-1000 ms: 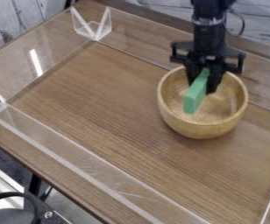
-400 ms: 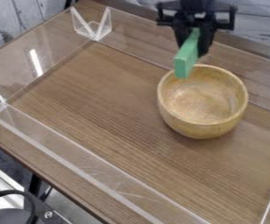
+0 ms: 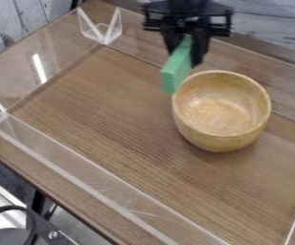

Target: Remove the green block from inside the brown bowl and put it on the table

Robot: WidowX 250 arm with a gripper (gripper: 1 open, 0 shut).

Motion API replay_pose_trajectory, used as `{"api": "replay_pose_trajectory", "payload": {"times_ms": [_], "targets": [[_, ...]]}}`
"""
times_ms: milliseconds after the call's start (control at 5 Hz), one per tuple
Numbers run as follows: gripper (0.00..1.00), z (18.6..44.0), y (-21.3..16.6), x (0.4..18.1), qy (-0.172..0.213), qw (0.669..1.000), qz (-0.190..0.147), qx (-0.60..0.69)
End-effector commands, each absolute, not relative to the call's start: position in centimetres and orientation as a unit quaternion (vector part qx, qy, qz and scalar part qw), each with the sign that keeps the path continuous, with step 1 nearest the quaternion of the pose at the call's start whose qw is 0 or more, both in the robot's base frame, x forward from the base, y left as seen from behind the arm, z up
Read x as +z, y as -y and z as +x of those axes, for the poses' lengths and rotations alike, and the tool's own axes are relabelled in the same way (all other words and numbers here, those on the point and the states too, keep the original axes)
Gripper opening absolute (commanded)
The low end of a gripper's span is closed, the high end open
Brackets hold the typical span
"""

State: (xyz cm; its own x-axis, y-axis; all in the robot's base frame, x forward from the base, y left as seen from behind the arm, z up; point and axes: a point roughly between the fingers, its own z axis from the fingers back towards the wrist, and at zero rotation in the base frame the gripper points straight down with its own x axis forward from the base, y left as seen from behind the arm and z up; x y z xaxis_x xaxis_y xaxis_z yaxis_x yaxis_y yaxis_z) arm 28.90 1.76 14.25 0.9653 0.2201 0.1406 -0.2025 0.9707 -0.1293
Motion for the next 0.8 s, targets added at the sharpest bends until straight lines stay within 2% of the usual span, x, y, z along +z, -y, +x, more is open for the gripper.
{"api": "replay_pose_trajectory", "payload": {"times_ms": [0,400,600], "targets": [[0.00,27.7,-4.4,15.3,0.115,0.986,-0.039,0.113],[0.00,26.9,-5.4,11.9,0.056,0.990,-0.045,0.122],[0.00,26.1,-5.6,9.0,0.031,0.991,-0.034,0.122]]}}
